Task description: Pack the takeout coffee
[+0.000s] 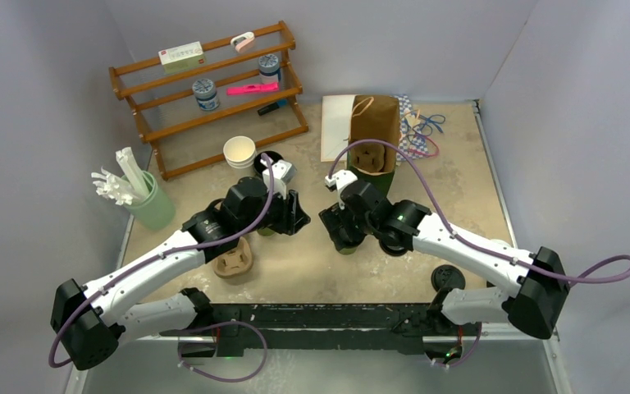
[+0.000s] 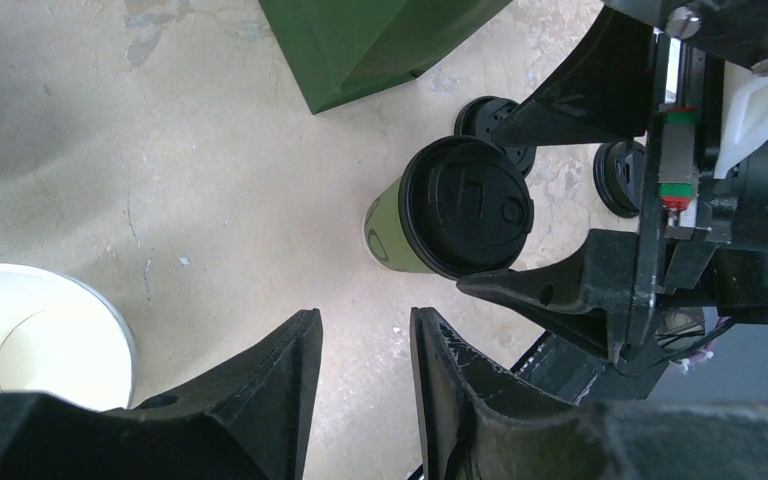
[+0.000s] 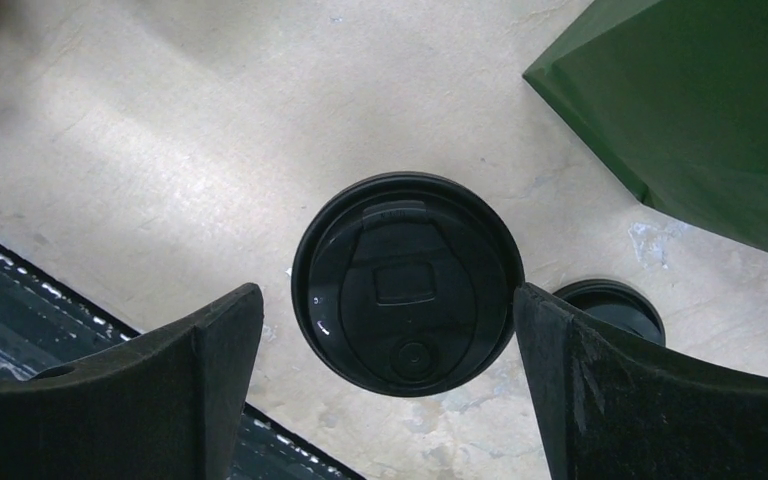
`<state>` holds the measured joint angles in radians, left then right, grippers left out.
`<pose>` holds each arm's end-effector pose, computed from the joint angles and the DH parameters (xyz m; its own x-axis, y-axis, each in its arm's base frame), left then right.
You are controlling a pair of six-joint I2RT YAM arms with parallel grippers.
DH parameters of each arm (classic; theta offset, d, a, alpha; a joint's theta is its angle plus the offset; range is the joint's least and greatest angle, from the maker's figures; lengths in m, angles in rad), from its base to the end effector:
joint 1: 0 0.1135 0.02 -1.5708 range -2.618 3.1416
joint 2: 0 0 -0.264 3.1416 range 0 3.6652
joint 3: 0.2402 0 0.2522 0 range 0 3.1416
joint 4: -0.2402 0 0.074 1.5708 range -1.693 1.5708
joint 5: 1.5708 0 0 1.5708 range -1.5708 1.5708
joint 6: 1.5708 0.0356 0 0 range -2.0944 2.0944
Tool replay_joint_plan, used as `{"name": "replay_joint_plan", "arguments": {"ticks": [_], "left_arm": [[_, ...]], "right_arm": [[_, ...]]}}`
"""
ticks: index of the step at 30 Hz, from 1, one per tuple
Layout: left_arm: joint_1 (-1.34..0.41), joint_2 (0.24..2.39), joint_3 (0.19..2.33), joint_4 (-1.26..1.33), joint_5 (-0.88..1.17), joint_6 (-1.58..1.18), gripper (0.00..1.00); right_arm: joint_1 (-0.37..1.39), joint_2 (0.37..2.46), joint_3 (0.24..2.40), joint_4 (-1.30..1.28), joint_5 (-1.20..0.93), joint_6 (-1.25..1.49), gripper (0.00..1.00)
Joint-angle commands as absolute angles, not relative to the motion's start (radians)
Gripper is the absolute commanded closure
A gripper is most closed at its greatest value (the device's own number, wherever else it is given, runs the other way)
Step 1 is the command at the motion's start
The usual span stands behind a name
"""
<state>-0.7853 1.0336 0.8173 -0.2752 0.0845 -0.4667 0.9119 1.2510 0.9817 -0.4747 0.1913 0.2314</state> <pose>0.1630 -0.1673 0.2947 -0.6387 0.0046 -0.7694 0.5260 0.7324 -0.4322 0.1702 0.2088 0.2830 -0.5620 -0.3580 -0.7457 -0.5771 0.8155 0.0434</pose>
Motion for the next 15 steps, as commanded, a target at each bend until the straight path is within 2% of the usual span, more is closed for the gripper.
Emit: {"name": "replay_joint_plan", "arguments": {"ticks": [1, 8, 15], "left_arm": [[-0.778, 1.030, 0.828, -0.260, 0.081, -0.446, 0.60], [-0.778, 1.025, 0.825, -0.257, 0.085, -0.446, 0.60], [-0.778, 1.026, 0.830, -0.259, 0.092, -0.445, 0.61]], "right_arm": [[0.919, 1.258, 1.013, -0.505, 0.243, 0.233, 0.04], [0.918, 1.236, 1.020, -0.490, 0.262, 0.244, 0.02], [0.919, 1.277, 1.026, -0.500, 0.243, 0.259, 0.13]]}}
